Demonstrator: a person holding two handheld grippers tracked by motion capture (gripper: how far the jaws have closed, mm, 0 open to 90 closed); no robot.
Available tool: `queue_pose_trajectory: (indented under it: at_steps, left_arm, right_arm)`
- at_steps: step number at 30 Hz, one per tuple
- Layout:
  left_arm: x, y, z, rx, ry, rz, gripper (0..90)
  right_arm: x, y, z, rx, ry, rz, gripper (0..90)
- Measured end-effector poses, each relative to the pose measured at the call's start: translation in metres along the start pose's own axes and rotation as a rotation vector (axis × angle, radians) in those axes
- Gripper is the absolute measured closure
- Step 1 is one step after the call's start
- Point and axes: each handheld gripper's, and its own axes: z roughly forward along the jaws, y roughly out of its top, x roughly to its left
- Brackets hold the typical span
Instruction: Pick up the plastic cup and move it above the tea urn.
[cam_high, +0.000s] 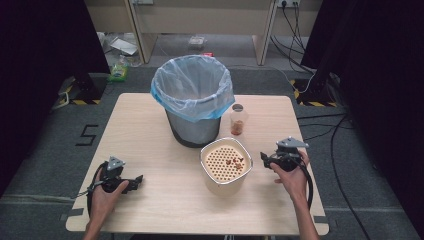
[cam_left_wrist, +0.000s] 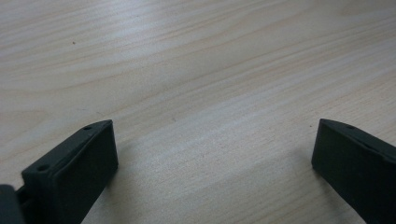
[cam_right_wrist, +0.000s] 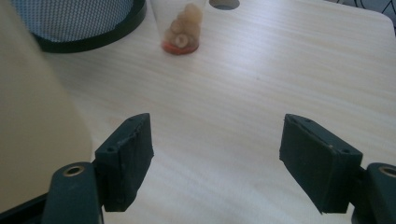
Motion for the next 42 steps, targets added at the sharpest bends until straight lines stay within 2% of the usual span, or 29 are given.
queue_pose_trajectory:
  at_steps: [1, 2, 6, 7, 9, 19, 26, 33, 35, 42]
  left_arm:
    - [0.0, 0.0, 0.0, 0.0, 0.0, 0.0, 0.0]
    - [0.0, 0.0, 0.0, 0.0, 0.0, 0.0, 0.0]
    - [0.0, 0.0, 0.0, 0.0, 0.0, 0.0, 0.0]
    - [0.0, 0.0, 0.0, 0.0, 0.0, 0.0, 0.0]
    - [0.0, 0.0, 0.0, 0.0, 0.0, 0.0, 0.0]
    - [0.0, 0.0, 0.0, 0.0, 0.0, 0.0, 0.0]
    - [0.0, 0.0, 0.0, 0.0, 0.0, 0.0, 0.0]
    - [0.0, 0.0, 0.0, 0.0, 0.0, 0.0, 0.0]
    - [0.0, 0.0, 0.0, 0.0, 0.0, 0.0, 0.0]
    - [0.0, 0.0, 0.0, 0.0, 0.0, 0.0, 0.0]
  right_arm:
    - [0.0, 0.0, 0.0, 0.0, 0.0, 0.0, 26.5]
    - [-0.002, 0.01, 0.008, 0.006, -0.008, 0.001, 28.2]
    - [-0.005, 0.024, 0.019, -0.004, -0.012, 0.013, 30.0]
    - [-0.008, 0.034, 0.026, -0.021, -0.002, 0.024, 30.1]
    - [-0.01, 0.043, 0.03, -0.032, 0.012, 0.051, 30.1]
    - [-0.014, 0.077, 0.049, -0.037, -0.017, 0.065, 32.8]
    - [-0.011, 0.096, 0.063, -0.022, -0.028, 0.034, 36.7]
    - [-0.007, 0.112, 0.071, -0.024, -0.009, 0.033, 40.4]
    - [-0.003, 0.117, 0.078, -0.003, -0.01, 0.015, 42.7]
    - [0.002, 0.123, 0.099, 0.045, -0.017, 0.001, 46.5]
